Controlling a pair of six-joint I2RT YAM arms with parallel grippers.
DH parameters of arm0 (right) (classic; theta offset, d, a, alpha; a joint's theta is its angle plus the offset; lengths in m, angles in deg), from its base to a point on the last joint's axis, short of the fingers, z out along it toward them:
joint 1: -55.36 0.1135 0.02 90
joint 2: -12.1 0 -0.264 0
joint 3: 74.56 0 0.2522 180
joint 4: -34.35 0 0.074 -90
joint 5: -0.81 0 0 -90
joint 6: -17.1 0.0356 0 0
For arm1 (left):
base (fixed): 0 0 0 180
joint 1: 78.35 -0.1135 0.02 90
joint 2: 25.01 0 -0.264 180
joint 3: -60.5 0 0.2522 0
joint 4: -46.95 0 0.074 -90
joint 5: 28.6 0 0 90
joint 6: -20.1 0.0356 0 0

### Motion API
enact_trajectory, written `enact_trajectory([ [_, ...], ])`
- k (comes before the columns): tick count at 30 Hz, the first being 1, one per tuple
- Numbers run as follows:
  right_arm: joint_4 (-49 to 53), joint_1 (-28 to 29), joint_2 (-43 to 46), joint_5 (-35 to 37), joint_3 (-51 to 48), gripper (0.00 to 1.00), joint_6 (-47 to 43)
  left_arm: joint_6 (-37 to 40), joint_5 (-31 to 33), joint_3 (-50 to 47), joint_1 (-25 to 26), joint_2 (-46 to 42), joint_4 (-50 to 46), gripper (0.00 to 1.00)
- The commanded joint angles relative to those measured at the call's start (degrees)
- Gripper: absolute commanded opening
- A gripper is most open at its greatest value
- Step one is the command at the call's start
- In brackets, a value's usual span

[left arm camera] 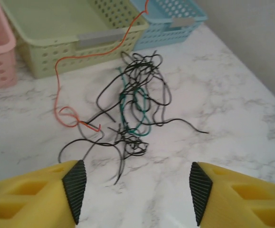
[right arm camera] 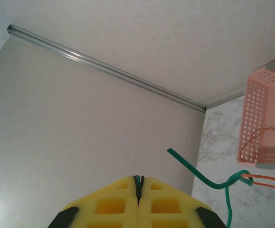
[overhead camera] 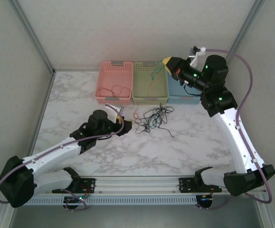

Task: Untangle the cables

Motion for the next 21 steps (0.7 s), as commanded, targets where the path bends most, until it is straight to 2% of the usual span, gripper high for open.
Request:
enact_trajectory([
  [1, -5.05, -0.24, 3.24, 1.01, -1.35, 0.00, 1.44, 0.42, -5.47, 0.57, -0.19, -2.02, 3.41, 0.66],
  [5, -6.85, -0.26, 3.19, 0.44, -3.15, 0.00, 4.11, 1.81, -5.34, 3.68, -0.17, 1.16, 5.86, 0.68],
  [14, -6.12, -0.17, 3.31, -0.03, -3.29, 0.00, 5.40, 8.91, -7.98, 20.64, -0.19, 19.44, 8.23, 0.70],
  [17, -5.37, -0.18, 3.63, -0.12, -3.52, 0.00, 5.31, 10.81, -7.99, 24.56, -0.28, 24.28, 9.19, 0.70],
  [21, -4.42, -0.13, 3.75, -0.69, -3.20, 0.00, 5.23, 11.41, -11.28, 28.55, -0.28, 29.44, 10.88, 0.70],
])
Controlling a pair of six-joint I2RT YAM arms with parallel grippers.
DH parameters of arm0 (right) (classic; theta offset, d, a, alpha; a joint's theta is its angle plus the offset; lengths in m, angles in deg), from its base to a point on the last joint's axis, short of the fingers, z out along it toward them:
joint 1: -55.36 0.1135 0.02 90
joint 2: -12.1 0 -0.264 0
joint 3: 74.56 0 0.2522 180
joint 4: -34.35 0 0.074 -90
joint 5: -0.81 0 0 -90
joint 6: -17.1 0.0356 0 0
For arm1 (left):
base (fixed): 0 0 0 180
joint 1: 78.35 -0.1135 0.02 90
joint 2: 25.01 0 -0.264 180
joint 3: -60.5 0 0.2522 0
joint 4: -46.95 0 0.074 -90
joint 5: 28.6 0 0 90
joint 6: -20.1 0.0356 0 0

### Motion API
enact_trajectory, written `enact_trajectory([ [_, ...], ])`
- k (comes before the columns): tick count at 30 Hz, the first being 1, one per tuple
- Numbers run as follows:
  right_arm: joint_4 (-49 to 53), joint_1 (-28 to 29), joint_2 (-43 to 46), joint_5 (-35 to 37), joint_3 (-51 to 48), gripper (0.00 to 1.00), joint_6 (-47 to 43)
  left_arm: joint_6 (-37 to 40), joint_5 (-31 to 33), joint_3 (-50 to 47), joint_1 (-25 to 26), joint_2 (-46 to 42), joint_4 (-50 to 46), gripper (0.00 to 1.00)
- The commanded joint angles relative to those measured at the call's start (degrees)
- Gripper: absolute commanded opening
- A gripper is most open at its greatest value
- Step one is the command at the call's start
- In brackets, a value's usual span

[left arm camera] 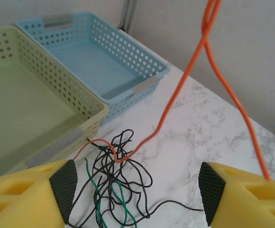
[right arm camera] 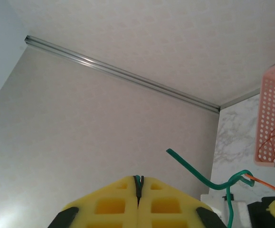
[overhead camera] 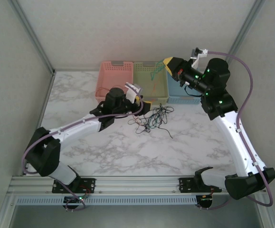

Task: Untangle the cables

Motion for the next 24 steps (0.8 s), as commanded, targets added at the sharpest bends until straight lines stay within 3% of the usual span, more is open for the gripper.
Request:
enact_trajectory([
  [1, -0.14, -0.18, 1.99, -0.64, -0.38, 0.00, 0.35, 2.38, -3.67, 3.87, -0.28, 3.30, 2.79, 0.70],
  [10, 1.37, -0.14, 2.93, -0.73, -0.31, 0.00, -0.75, 3.44, -5.47, 11.00, -0.32, 10.24, 1.77, 0.57],
  [13, 1.60, -0.16, 3.32, -0.75, -0.68, 0.00, -0.98, 3.38, -6.63, 11.34, -0.34, 10.84, 2.63, 0.42],
  [17, 3.15, -0.21, 4.05, -0.20, -0.41, 0.00, -2.56, 3.33, -5.94, 10.99, -0.34, 10.56, 1.93, 0.01],
  [24, 8.75, -0.37, 5.35, 3.09, 2.22, 0.00, -9.33, 1.87, -1.20, 1.99, -0.71, 5.57, 4.47, 0.00],
])
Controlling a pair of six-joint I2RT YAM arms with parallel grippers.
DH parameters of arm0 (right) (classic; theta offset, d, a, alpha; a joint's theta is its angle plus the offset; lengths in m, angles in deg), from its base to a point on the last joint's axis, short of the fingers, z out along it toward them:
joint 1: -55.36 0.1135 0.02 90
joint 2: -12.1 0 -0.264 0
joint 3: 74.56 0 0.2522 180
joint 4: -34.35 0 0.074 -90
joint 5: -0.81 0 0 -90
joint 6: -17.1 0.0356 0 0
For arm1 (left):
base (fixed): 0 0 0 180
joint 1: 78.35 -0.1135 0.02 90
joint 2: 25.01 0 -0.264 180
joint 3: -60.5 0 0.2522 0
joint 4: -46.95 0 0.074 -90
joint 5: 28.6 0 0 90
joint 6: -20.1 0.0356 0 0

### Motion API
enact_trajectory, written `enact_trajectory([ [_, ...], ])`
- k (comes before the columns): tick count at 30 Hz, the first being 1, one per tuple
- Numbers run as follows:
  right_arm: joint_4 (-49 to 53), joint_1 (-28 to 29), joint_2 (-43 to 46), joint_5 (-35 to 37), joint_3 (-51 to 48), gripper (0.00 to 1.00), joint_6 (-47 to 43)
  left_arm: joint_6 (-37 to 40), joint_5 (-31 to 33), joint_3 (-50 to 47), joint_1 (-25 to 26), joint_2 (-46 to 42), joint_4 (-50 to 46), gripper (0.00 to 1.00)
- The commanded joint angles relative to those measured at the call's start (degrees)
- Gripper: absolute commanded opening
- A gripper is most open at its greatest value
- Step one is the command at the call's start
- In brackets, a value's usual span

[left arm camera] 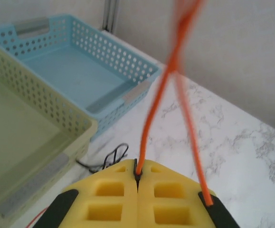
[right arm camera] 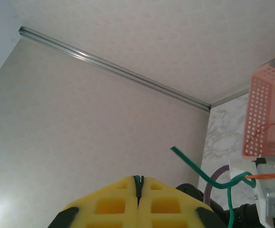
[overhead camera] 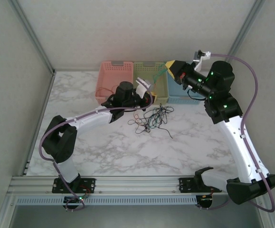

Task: Untangle the cables

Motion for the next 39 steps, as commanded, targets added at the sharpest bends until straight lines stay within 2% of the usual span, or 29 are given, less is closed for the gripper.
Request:
enact_trajectory([
  [1, 3.82, -0.38, 1.89, 2.78, 2.75, 0.00, -5.96, -1.33, 4.00, -4.48, -0.81, -3.91, 1.29, 0.00],
  [8, 11.50, -0.98, 4.08, 11.61, 5.18, 0.00, -17.18, -5.77, 13.43, -15.27, -3.35, -12.25, -0.60, 0.00],
  [12, 14.55, -2.20, 6.63, 20.87, 3.82, 0.00, -23.60, -7.62, 20.88, -20.08, -5.19, -18.11, -5.62, 0.00],
  [20, 17.33, -4.00, 10.27, 32.27, -0.65, 0.00, -30.40, -12.07, 23.09, -23.67, -13.17, -28.27, -13.73, 0.00],
  [28, 17.90, -6.09, 12.96, 34.94, -4.39, 0.00, -32.80, -11.50, 26.31, -23.54, -15.80, -32.90, -19.44, 0.00],
  [33, 18.58, -8.31, 14.80, 37.10, -5.49, 0.00, -34.12, -14.02, 27.99, -24.86, -18.43, -34.74, -20.56, 0.00],
  [39, 17.53, -9.26, 14.84, 32.07, -7.93, 0.00, -33.83, -14.99, 23.66, -24.19, -18.77, -37.10, -19.51, 0.00],
])
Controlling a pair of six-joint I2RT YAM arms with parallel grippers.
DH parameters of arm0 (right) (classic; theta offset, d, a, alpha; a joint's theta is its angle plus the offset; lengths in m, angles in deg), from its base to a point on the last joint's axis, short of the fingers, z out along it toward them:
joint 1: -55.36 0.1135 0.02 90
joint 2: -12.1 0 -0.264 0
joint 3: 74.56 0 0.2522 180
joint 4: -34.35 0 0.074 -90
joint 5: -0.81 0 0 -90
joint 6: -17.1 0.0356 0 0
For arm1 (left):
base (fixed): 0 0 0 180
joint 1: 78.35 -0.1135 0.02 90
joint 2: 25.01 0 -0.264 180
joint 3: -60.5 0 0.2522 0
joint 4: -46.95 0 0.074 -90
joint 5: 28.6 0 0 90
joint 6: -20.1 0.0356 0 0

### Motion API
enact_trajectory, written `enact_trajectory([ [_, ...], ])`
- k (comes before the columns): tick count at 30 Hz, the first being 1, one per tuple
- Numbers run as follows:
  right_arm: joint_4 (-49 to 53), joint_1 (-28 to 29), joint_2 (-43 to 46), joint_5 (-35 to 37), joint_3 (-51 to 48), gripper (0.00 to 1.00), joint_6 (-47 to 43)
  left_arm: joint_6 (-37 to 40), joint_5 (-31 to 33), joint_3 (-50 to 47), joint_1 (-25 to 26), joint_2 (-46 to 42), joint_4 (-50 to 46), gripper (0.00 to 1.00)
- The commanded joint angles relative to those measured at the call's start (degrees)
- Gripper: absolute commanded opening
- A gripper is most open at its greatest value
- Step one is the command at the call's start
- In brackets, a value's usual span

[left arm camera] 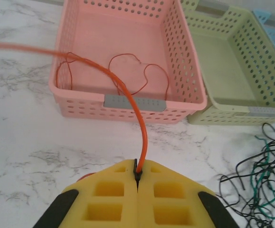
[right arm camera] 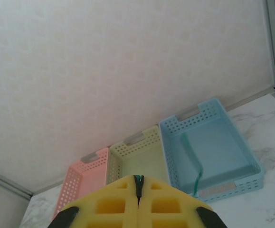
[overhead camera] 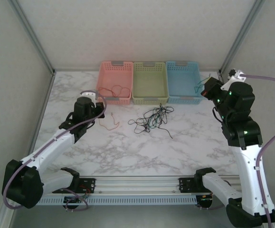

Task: Untangle the cables

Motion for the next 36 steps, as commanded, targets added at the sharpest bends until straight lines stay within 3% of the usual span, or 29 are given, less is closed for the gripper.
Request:
enact_trajectory([
  [1, -2.10, -0.26, -0.09, -3.19, -2.98, 0.00, -0.67, -1.82, -2.91, 1.91, -0.37, -2.94, -0.08, 0.00],
  [5, -3.25, -0.20, -0.25, -5.94, -6.38, 0.00, 0.04, -0.31, -6.53, 9.91, -0.35, -4.04, -3.26, 0.00],
  [9, -3.99, -0.24, -0.77, -7.63, -8.93, 0.00, 0.66, 3.02, -5.23, 22.10, -0.35, -1.37, -8.49, 0.00],
  [21, -4.28, -0.26, -1.93, -10.02, -11.02, 0.00, 0.81, 10.52, -6.43, 60.50, -0.40, 21.72, -18.39, 0.00],
  [36, -3.27, -0.25, -0.42, -12.47, -14.27, 0.00, 1.22, 12.16, -8.74, 77.49, -2.19, 46.00, -17.88, 0.00],
])
